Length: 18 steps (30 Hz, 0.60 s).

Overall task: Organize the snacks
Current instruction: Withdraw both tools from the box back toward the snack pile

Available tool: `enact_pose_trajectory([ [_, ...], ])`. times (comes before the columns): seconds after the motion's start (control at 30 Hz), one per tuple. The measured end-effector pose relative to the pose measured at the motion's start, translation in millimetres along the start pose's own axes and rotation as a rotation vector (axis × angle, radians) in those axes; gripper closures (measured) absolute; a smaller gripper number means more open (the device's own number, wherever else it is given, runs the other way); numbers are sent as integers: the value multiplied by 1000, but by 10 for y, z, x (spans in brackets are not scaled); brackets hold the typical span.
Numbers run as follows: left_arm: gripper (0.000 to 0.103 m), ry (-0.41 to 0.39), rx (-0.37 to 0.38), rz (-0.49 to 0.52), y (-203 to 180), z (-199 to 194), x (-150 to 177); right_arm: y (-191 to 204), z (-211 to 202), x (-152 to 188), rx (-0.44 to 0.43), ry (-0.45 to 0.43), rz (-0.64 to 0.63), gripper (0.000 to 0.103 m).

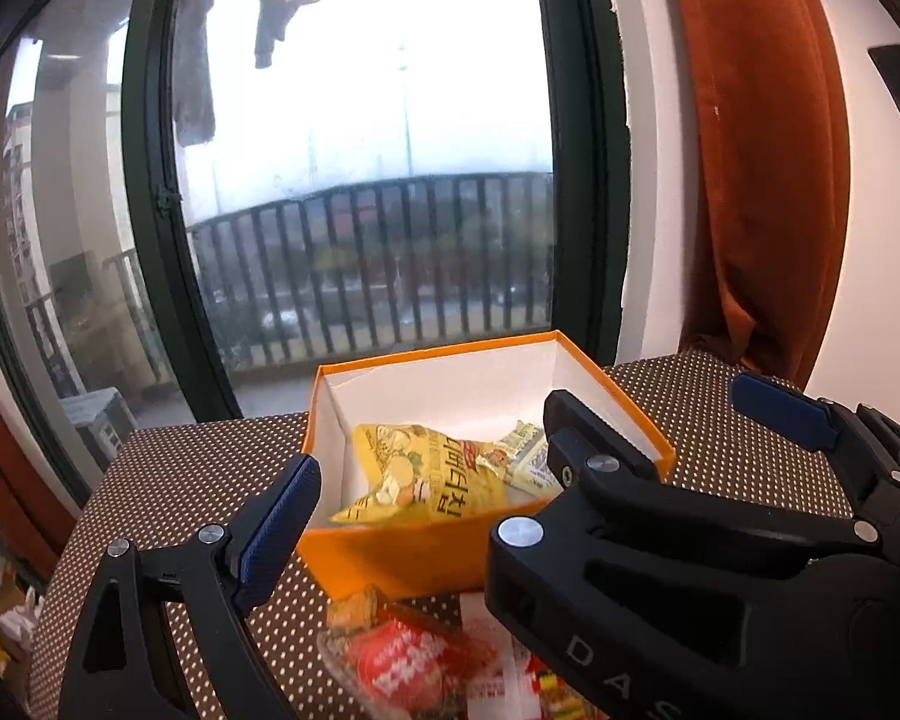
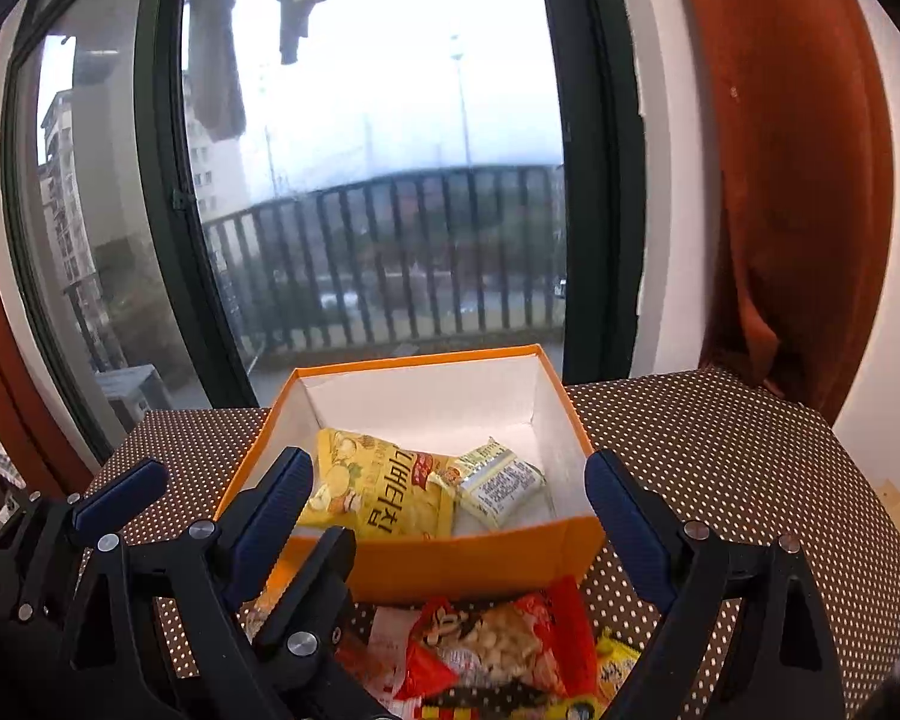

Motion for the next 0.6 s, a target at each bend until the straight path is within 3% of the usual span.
enact_pose_trajectory([
  [0.27,11,-22,5,-9,-25,-334,258,46,-365,258,2,-18,-18,7],
  [0.6,11,23,51,14,-137,-363,661,-34,-450,684,39,17,-29,5],
])
Point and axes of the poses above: each gripper's, at about its wrist camera, not at the fingertips, and z roughly the way its jaws point, y to its left, x to its underside, the point moved 6 cm from there along z, roughly the way its jaws point, and after that the axes turned 11 degrees about -x, right-handed, at the moved point
